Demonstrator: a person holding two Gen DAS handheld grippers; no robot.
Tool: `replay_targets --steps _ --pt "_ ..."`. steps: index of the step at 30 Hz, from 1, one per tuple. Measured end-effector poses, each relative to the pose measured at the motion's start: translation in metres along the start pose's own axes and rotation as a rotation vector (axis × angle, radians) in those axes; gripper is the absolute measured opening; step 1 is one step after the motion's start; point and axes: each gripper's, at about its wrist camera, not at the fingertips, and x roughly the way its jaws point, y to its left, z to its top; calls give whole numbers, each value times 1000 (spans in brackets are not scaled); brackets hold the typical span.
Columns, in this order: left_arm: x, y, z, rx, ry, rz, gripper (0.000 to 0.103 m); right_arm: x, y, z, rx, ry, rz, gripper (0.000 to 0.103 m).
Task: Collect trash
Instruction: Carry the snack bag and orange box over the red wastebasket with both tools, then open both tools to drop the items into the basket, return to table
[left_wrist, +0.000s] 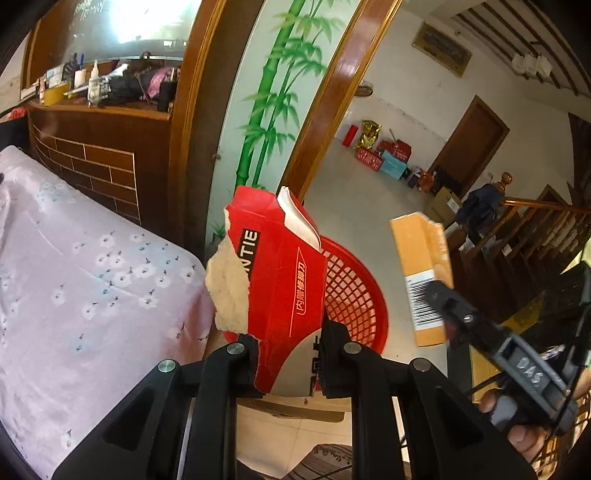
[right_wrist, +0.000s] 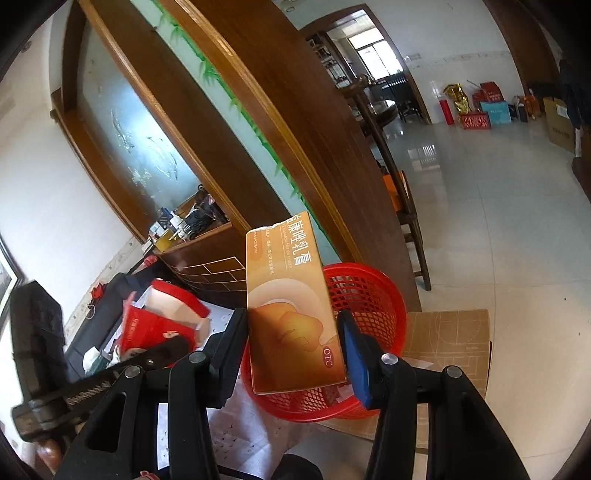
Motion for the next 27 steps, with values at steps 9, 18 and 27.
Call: replay_targets --steps 9,18,27 --pt "24 -3 2 2 40 -9 18 8 -10 8 10 5 -19 53" --pt "59 1 -5 14 86 3 21 26 -16 9 20 31 -14 53" --pt "69 6 -10 28 99 11 57 43 -22 13 23 50 -19 55"
